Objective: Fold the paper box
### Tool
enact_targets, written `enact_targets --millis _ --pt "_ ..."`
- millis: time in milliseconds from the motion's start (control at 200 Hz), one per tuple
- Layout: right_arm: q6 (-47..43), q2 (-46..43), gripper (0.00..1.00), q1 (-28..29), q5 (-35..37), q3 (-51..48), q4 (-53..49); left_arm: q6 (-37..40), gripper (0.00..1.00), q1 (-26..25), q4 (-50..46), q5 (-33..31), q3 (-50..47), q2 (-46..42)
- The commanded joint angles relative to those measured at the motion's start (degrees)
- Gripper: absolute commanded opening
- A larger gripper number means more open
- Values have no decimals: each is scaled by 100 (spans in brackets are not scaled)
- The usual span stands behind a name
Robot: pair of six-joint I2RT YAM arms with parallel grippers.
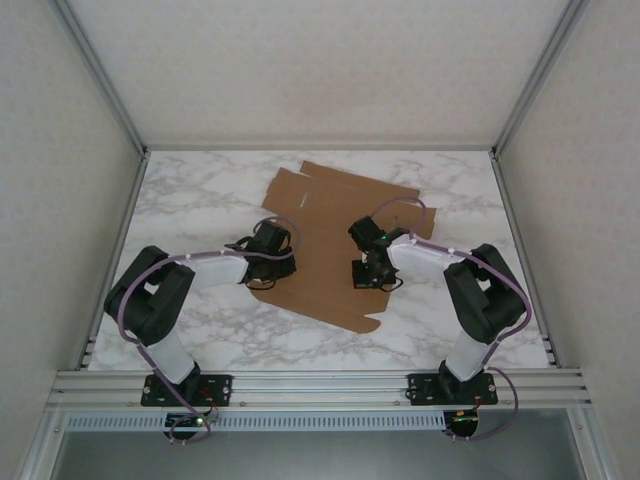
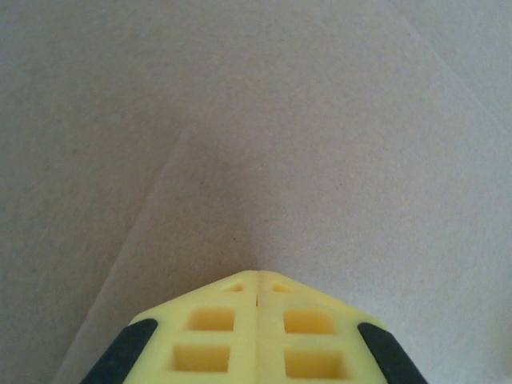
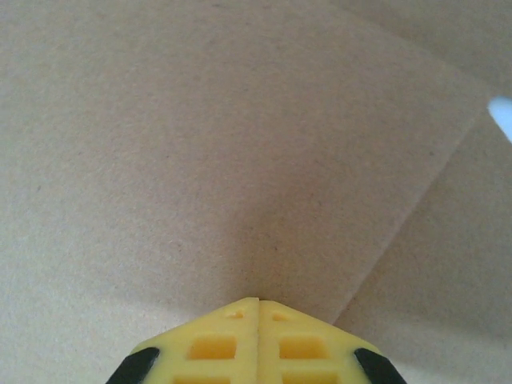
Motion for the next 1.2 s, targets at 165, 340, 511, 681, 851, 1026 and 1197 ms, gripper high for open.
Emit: enact_targets --millis 165,340,511,681,851,1026,1197 --pt "765 849 12 955 -1825 110 1034 68 0 948 -595 -242 -164 289" --pt "1288 779 32 1044 -2115 407 1816 450 0 1048 -1013 -584 306 -158" --pt "1140 -195 43 873 -1371 156 2308 885 12 1163 -1359 -550 658 -1003" --pt "-76 -1446 64 595 -938 -287 2756 799 28 977 -493 -337 -101 -2054" --pt "-852 -1450 63 244 -248 717 1201 622 36 419 175 -100 -565 -2136" --pt "-1153 -1762 71 -441 -236 972 1190 146 37 26 1023 482 -890 -1306" --pt "-1154 -1186 87 -1820 -1174 1476 965 83 37 -98 1120 471 -827 -639"
